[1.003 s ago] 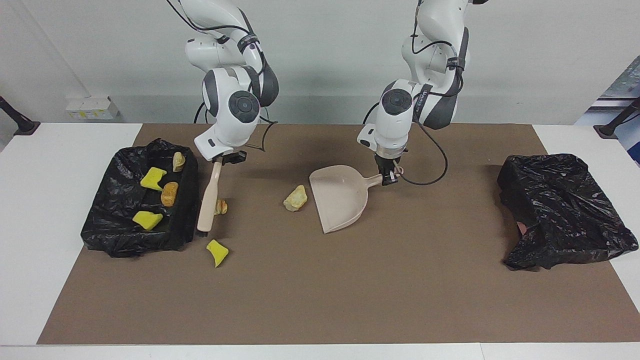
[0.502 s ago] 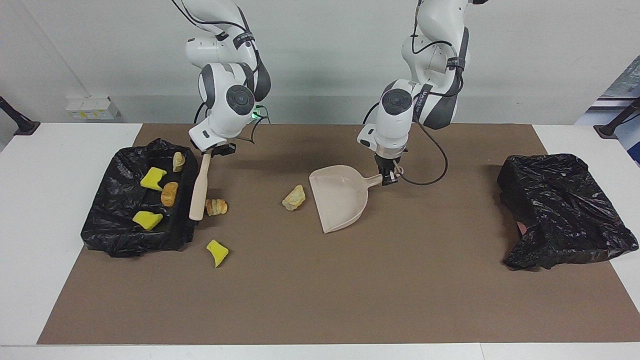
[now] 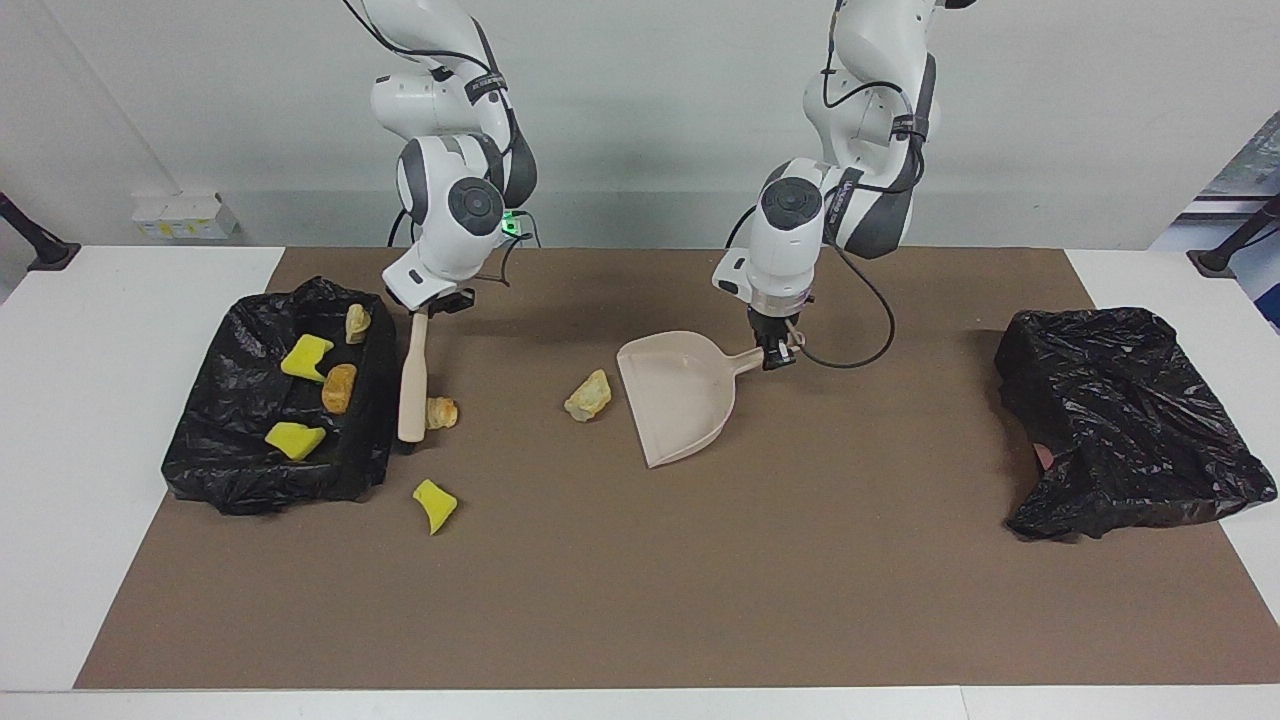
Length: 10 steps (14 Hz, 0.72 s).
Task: Sweep and dump trash in bin
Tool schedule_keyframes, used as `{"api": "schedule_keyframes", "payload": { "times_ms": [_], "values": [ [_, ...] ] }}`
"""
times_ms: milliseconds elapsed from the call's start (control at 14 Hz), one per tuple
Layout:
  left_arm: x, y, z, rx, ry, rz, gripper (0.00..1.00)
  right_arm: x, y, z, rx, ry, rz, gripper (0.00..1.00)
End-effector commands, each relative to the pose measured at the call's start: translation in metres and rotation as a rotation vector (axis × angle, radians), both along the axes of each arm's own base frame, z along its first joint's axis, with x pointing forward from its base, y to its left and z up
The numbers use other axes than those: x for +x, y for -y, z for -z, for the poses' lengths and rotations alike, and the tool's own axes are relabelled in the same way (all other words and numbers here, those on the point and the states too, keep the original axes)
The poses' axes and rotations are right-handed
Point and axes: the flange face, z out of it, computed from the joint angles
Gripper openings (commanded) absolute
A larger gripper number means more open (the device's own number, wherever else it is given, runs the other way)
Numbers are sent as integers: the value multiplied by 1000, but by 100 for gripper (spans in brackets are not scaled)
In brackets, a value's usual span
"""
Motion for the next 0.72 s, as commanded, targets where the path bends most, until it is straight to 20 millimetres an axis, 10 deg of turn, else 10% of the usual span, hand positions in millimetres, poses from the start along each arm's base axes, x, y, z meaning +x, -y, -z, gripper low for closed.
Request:
{"api": "schedule_keyframes", "payload": {
  "times_ms": [0,645],
  "values": [
    [-10,-2,-3,-6,15,-17,0,13,-33,-2,158,5,26,0],
    [-14,3,4,-12,21,0,0,-28,-214,-10,396,-43,-28,0]
  ]
}}
